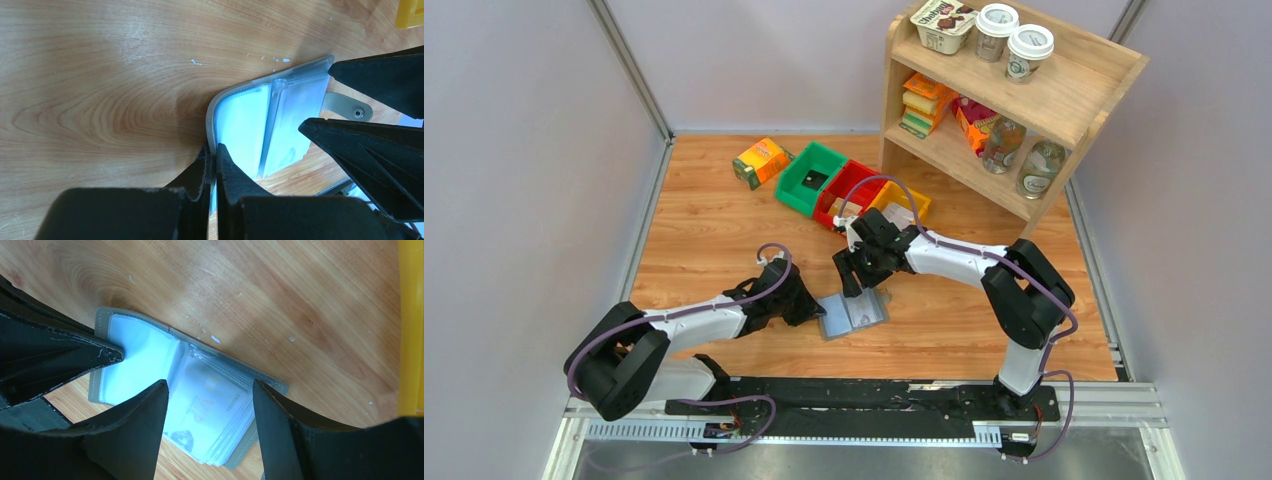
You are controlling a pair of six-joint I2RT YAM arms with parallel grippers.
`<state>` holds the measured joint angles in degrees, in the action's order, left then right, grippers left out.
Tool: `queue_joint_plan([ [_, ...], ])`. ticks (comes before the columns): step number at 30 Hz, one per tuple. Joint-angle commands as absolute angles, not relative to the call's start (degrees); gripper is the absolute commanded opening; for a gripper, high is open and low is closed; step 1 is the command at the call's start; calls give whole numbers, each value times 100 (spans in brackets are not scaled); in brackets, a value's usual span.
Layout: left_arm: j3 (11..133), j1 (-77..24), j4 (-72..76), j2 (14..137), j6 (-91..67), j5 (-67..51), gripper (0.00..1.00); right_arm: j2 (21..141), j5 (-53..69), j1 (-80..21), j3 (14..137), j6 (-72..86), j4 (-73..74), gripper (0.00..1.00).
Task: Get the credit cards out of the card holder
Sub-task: Remove the credit card from the card holder.
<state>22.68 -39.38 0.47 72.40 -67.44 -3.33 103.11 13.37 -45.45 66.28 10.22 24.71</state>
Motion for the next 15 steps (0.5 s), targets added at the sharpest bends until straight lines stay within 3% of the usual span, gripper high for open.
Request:
queue_joint_plan([
  [1, 2364, -3964, -132, 7128, -6732, -237, 1, 10371, 1178, -4588, 6697, 1011, 2505, 65],
  [15, 2364, -3964, -123, 7128, -6741, -229, 1, 10213, 1546, -4597, 6732, 993, 2575, 61],
])
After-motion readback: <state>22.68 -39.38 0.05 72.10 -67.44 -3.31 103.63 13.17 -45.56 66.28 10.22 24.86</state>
